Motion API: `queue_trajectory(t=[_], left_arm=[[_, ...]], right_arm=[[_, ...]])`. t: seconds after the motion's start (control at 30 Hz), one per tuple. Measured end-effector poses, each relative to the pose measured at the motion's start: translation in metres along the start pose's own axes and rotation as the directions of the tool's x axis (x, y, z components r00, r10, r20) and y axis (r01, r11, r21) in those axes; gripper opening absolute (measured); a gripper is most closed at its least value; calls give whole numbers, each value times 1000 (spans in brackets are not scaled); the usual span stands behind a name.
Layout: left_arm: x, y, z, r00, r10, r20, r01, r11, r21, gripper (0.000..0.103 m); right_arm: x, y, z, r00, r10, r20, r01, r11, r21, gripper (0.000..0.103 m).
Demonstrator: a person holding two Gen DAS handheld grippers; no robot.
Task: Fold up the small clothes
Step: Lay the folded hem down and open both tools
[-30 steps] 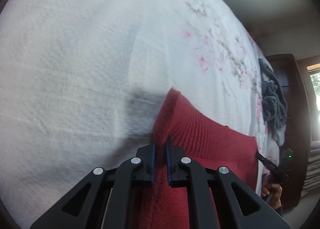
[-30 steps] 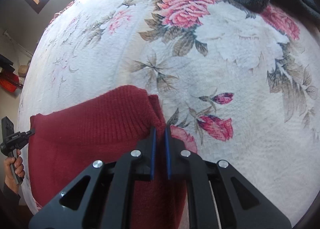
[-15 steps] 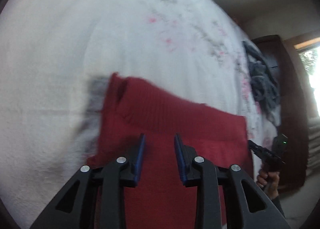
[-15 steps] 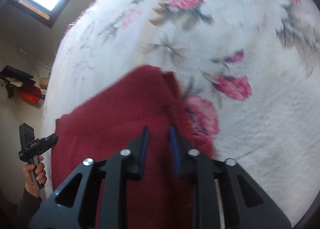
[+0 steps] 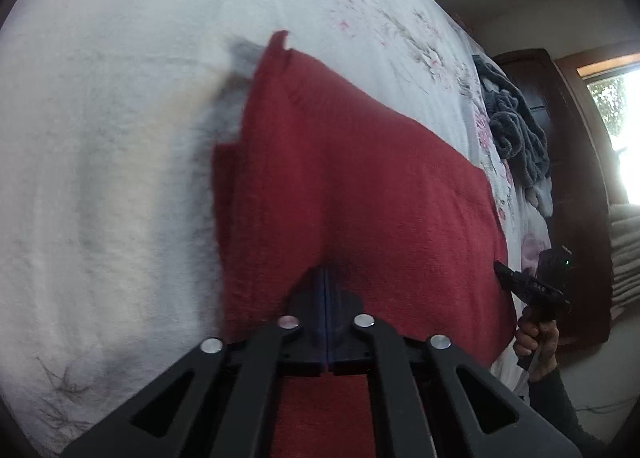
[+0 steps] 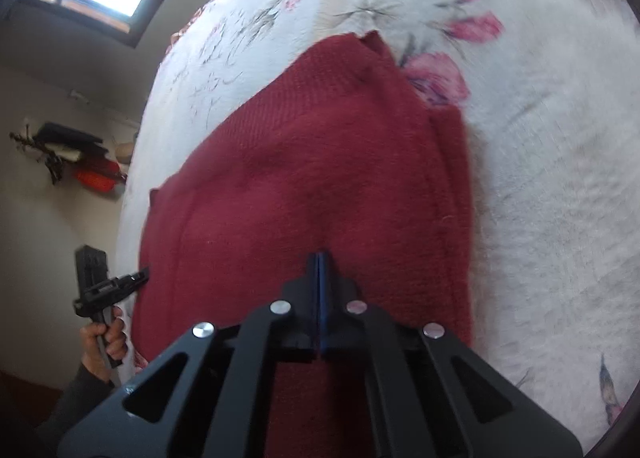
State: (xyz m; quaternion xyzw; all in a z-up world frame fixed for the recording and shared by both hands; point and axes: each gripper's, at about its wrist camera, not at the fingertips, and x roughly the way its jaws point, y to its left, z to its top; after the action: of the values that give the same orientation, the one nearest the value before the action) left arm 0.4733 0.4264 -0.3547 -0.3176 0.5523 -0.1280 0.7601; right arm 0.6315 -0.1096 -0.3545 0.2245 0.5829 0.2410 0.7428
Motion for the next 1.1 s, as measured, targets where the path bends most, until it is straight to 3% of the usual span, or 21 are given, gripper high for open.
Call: queue_trajectory(t=[0.07, 0.1, 0.17, 0.23, 0.3, 0.33, 0.37, 0.43, 0.57, 0.67, 0.77, 0.8, 0.9, 0.93, 1.03, 1.1], left_arm=[[-17, -8, -2, 999, -11, 31, 11, 1000, 3, 6], [-27, -15, -7, 998, -45, 43, 44, 999, 21, 6], [-47, -37, -32, 992, -117, 45, 112, 989, 98, 7], [-49, -45, -59, 988, -152, 23, 148, 981, 123, 7], [-35, -37, -76, 995, -98, 1, 97, 988, 123, 7], [-24, -24, -83, 998, -55, -9, 56, 994, 90, 7], [-18, -14, -90, 999, -53, -12, 53, 997, 61, 2], [-18, -6, -93, 997, -78, 1, 78, 997, 10, 2], [-45, -46, -115, 985, -170, 31, 166, 982, 93, 8], [-34, -61, -134, 990, -142, -4, 142, 981, 134, 10], [-5, -46, -136, 997, -72, -38, 74, 995, 64, 8], [0, -34, -136, 995, -86, -41, 87, 996, 20, 3], [-5, -18, -141, 985, -169, -31, 166, 982, -93, 2], [-12, -21, -145, 985, -168, -25, 166, 982, -90, 4], [-27, -42, -144, 986, -168, 17, 169, 985, -36, 31], [-30, -40, -140, 992, -119, 36, 120, 992, -40, 37]], right_arm=[[-9, 1, 2, 1000, 6, 27, -7, 999, 38, 0], [-19, 12, -2, 999, 27, 46, -28, 999, 23, 7], [-30, 30, -23, 992, 114, 55, -114, 993, -1, 8], [-22, 55, -50, 988, 154, 1, -154, 986, -71, 8], [-5, 68, -75, 983, 171, -69, -177, 978, -107, 8], [6, 70, -84, 984, 150, -95, -160, 980, -117, 8], [13, 68, -89, 987, 121, -108, -133, 984, -116, 5], [28, 58, -93, 990, 73, -122, -85, 991, -99, 0], [3, 66, -93, 988, 127, -84, -134, 988, -77, 7], [-24, 55, -107, 990, 127, -58, -131, 988, -80, 7], [-39, 19, -109, 995, 84, -48, -85, 996, -1, 7], [-44, 3, -108, 996, 69, -48, -67, 997, 33, 0], [-65, -29, -111, 998, 47, -31, -44, 993, 106, 0], [-74, -35, -110, 998, 55, -14, -53, 990, 131, 0], [-97, -40, -110, 998, 57, 35, -62, 987, 145, 5], [-88, -42, -112, 1000, -5, 6, 4, 991, 136, 0]])
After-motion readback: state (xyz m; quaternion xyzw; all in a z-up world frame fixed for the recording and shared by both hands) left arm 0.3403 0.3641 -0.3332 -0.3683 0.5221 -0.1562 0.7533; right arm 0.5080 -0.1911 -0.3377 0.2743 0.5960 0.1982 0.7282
